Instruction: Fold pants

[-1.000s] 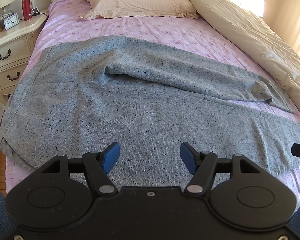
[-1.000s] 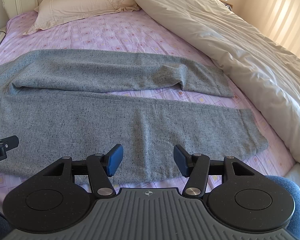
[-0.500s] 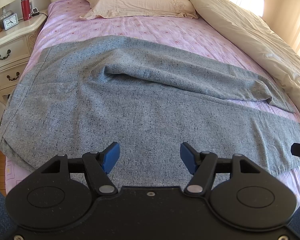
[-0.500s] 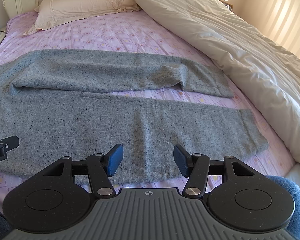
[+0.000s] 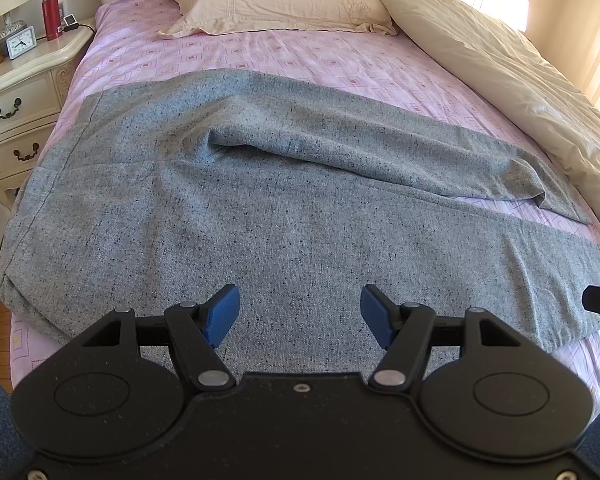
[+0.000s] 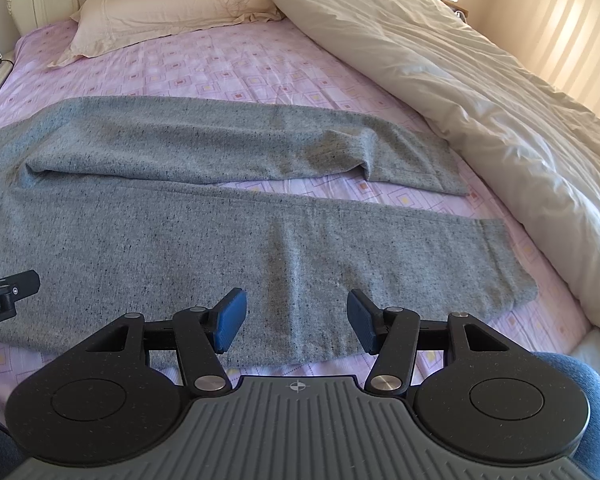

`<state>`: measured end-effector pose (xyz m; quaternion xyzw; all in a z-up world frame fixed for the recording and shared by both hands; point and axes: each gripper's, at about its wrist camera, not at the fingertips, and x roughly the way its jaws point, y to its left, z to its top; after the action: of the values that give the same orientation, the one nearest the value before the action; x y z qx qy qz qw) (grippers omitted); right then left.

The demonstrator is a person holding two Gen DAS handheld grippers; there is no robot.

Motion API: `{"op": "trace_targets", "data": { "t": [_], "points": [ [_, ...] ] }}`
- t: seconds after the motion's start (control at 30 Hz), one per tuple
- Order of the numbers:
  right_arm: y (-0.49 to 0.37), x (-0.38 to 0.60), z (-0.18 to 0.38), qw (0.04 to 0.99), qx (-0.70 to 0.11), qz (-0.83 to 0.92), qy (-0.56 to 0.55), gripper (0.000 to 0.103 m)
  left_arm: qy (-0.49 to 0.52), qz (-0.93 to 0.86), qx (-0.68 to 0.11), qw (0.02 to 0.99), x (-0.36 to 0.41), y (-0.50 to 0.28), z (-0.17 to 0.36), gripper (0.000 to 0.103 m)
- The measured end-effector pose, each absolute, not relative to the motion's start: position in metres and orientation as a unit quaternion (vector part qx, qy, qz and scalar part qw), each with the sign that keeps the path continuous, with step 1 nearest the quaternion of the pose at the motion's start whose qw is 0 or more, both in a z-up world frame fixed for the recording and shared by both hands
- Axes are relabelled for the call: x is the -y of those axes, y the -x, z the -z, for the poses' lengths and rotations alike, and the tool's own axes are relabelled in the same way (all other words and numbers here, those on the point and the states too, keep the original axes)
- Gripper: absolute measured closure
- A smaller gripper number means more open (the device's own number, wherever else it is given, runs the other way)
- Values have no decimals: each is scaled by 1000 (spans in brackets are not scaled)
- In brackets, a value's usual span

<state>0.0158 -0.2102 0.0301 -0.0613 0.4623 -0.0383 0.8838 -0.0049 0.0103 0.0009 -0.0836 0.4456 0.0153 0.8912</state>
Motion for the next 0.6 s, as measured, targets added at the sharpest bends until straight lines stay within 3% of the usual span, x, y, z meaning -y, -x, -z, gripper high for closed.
{"op": "trace_targets", "data": {
  "t": [0.6],
  "points": [
    [-15,209,-29,883,-464,31,58,49,86,-15,-447,890,-11,4,-1,35]
  ]
}}
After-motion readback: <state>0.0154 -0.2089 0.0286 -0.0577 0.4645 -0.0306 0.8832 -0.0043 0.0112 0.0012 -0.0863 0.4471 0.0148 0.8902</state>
